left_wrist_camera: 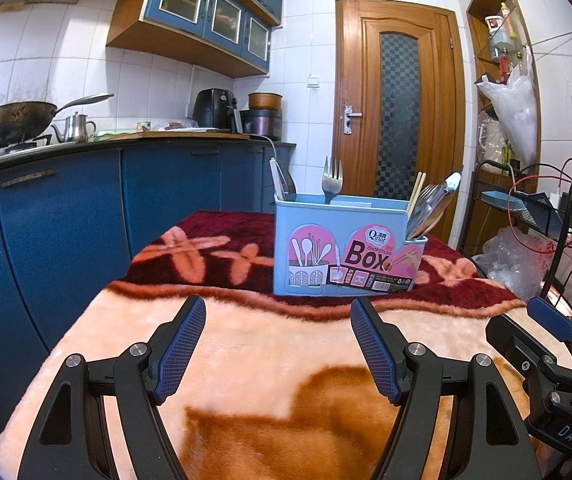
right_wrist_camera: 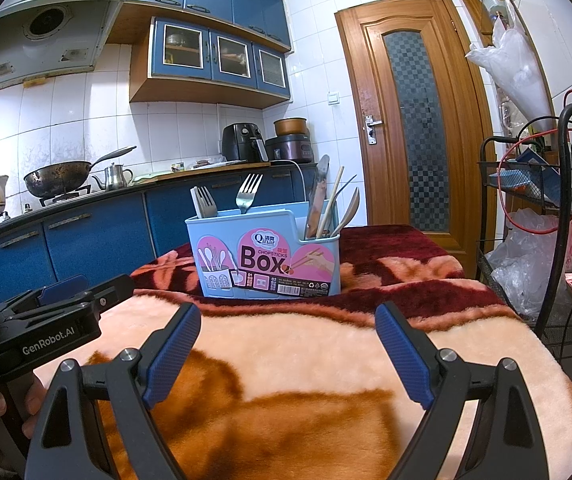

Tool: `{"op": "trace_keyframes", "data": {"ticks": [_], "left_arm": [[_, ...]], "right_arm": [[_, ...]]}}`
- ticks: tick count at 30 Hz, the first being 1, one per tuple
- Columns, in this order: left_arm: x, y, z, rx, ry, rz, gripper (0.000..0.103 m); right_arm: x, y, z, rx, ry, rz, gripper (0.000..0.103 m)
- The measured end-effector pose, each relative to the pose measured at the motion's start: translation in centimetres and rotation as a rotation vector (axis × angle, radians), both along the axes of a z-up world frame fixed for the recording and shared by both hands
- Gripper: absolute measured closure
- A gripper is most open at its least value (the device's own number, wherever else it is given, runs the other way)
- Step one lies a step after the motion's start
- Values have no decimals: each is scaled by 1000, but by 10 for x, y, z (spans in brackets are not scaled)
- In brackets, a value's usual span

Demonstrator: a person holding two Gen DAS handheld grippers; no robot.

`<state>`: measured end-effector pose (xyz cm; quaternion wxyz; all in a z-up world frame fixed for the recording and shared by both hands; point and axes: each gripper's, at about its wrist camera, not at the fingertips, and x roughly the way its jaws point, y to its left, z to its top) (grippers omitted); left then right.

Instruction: Organize utensils

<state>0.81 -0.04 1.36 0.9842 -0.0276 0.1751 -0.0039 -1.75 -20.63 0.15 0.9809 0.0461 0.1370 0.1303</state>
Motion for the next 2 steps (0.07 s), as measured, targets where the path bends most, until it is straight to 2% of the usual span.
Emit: {"op": "trace_keyframes", "data": {"ticks": [2], "left_arm": [[0,0,1,0,2,2,27]], "right_arm": [[0,0,0,0,0,0,12]]}}
